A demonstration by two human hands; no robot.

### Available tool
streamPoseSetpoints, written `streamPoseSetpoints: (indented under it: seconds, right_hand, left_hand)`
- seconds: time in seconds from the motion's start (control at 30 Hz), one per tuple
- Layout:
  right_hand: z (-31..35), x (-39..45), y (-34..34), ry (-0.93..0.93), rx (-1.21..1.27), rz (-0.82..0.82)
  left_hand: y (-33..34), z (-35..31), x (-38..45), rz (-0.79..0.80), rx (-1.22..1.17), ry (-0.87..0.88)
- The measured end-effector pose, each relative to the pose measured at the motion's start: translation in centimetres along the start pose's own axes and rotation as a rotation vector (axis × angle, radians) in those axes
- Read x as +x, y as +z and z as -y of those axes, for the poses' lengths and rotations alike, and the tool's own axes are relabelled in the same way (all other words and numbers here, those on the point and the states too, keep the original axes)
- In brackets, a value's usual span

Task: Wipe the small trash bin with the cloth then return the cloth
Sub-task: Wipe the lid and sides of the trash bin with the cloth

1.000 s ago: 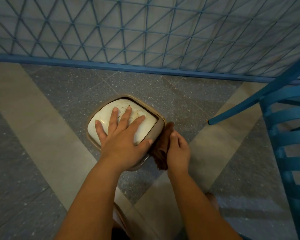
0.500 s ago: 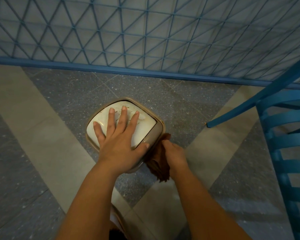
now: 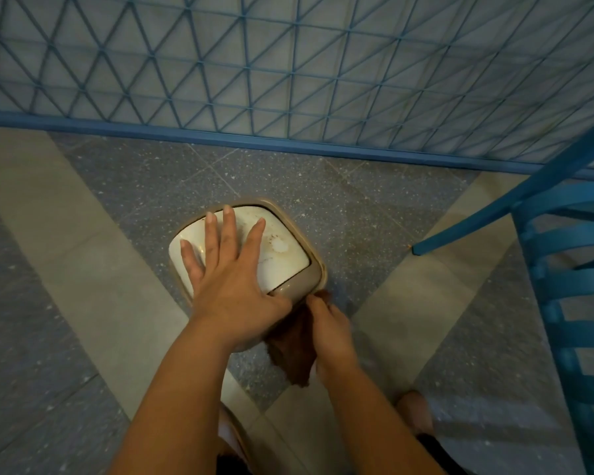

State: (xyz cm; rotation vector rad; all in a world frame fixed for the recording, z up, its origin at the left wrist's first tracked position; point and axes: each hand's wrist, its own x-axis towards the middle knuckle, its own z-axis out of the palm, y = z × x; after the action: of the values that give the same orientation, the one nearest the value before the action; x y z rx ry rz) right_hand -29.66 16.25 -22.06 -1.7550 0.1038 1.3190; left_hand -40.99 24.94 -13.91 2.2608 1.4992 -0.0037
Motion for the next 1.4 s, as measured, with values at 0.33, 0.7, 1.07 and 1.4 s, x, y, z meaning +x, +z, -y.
streamPoseSetpoints:
  seconds: [0.33, 0.7, 1.07, 1.4]
  right_hand:
    - [-0.8, -0.5, -1.8, -0.263, 0.138, -0.356]
    - [-0.8, -1.4, -1.1, -0.694, -0.646, -0.222]
    - [1.9, 1.5, -2.6, -0.863, -0.953, -0.101]
    - [6.6, 3.8, -0.8, -0.891, -1.224, -0.005]
  left_hand:
    - [0.8, 0.4, 0.1, -0.024, 0.084, -0.151]
    - [1.5, 0.3, 0.3, 0.005, 0.102, -0.165]
    - [1.8, 0.3, 0.4, -0.009, 0.104, -0.152]
    - [1.6, 0.3, 0.4, -0.001, 0.098, -0.127]
